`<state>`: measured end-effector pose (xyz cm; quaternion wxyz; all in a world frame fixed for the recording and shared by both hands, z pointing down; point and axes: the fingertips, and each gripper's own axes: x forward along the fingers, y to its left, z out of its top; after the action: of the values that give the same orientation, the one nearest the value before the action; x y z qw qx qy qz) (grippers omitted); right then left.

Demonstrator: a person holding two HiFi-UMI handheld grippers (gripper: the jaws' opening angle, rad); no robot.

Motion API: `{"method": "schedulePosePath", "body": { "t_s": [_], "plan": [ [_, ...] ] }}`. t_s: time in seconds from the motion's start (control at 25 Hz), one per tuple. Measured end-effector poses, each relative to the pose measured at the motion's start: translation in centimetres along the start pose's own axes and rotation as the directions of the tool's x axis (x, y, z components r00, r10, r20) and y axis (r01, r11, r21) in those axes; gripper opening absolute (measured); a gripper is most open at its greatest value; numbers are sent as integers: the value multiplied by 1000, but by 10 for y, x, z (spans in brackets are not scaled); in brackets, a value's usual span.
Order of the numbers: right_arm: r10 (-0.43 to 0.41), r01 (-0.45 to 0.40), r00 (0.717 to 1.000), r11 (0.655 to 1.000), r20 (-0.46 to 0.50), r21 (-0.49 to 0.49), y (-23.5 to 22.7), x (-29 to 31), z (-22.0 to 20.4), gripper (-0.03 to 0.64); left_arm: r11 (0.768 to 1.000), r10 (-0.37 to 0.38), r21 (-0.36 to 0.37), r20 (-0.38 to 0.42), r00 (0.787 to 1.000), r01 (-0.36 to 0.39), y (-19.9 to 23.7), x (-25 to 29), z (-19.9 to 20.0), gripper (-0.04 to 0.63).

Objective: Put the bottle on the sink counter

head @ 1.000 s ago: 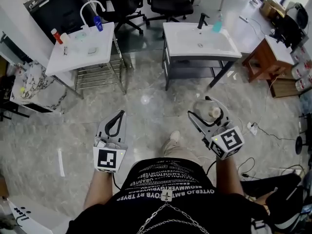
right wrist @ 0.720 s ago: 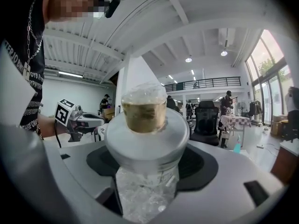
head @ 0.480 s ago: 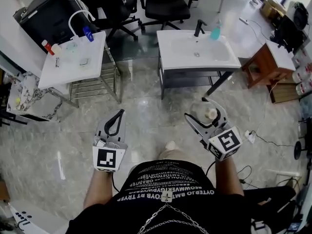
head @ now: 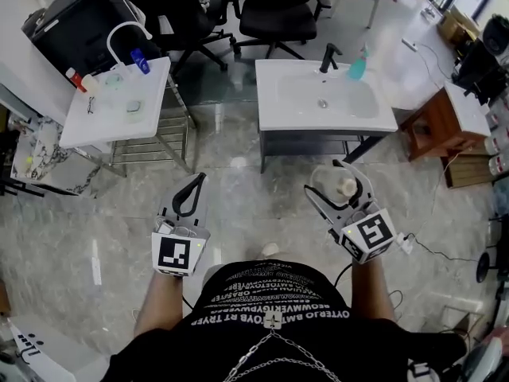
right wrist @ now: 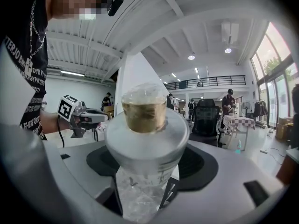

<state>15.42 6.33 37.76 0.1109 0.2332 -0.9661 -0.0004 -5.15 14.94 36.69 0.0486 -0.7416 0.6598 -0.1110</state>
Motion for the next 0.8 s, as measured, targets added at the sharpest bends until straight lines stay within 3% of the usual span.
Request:
{"method": "schedulePosePath", "body": {
  "t_s": [0.28,0.6,0.8],
  "plan": [
    [18,-18,1000,1000,9,-6,-41,0,0,336,1000,3,17,-1,1000,-3,-15,32,11,6],
    [42,-44,999,996,34,72,-48,6,3,336,1000,-15,15,-55,998,16,-13,41,0,6],
    [35,-35,999,998,13,48,-53,16,-2,336,998,-52,16,-55,997,53,-10,63,-6,6]
  ]
}}
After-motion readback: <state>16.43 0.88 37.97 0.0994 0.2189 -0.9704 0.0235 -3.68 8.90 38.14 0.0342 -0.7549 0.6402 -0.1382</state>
